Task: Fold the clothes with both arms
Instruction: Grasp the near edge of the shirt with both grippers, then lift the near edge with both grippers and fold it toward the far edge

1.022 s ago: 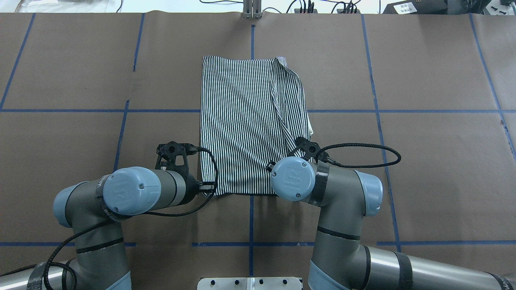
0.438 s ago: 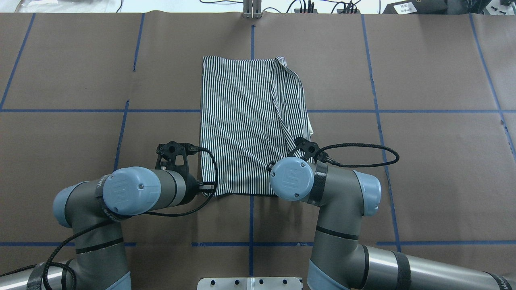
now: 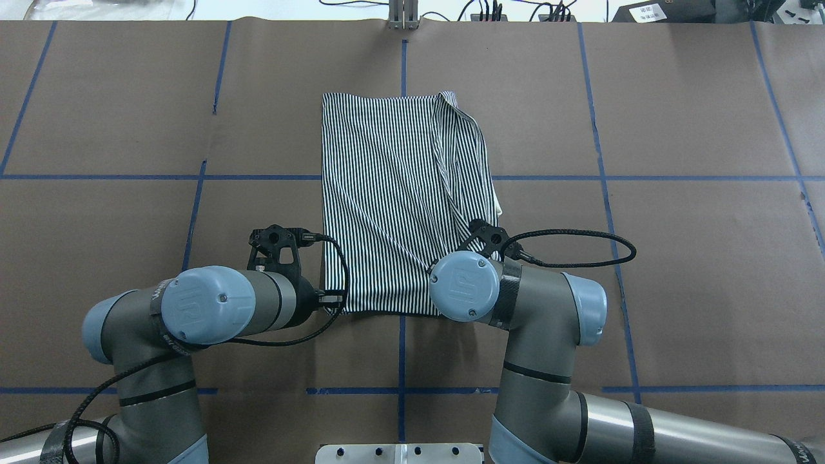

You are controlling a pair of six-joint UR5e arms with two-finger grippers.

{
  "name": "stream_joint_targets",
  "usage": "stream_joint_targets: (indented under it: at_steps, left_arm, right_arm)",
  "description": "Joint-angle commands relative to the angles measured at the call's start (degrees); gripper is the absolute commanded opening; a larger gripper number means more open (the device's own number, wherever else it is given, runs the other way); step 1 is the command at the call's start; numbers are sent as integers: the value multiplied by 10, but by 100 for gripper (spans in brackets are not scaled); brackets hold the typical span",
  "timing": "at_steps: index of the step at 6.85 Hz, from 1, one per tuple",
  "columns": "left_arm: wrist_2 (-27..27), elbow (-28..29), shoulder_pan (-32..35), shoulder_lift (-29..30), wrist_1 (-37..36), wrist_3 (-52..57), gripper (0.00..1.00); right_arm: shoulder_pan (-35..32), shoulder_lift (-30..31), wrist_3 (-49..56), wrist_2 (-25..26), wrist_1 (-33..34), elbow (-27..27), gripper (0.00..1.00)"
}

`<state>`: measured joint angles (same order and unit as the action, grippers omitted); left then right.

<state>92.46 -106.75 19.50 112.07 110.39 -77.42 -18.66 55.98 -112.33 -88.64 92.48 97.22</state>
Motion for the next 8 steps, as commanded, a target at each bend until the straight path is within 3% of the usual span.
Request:
stream_joint_targets:
  at_steps: [1, 2, 3, 6, 7, 8]
  left_arm:
    - [0, 0, 0, 1, 0, 0, 0]
    - [2, -6, 0, 1, 0, 0, 0]
    - [5, -47, 2, -5, -11, 3, 0]
    - [53, -229, 4, 1, -212, 4, 0]
    - [72, -273, 5, 4, -267, 4, 0]
    - [72, -270, 9, 11, -272, 4, 0]
  right_arm:
    - [0, -1, 0, 0, -2, 1, 0]
    - [0, -1, 1, 0, -3, 12, 0]
    - [-1, 1, 1, -3, 2, 47, 0]
    - [3, 8, -3, -12, 143, 243, 0]
    - [5, 2, -4, -16, 164, 267, 0]
    - [14, 3, -4, -12, 162, 257, 0]
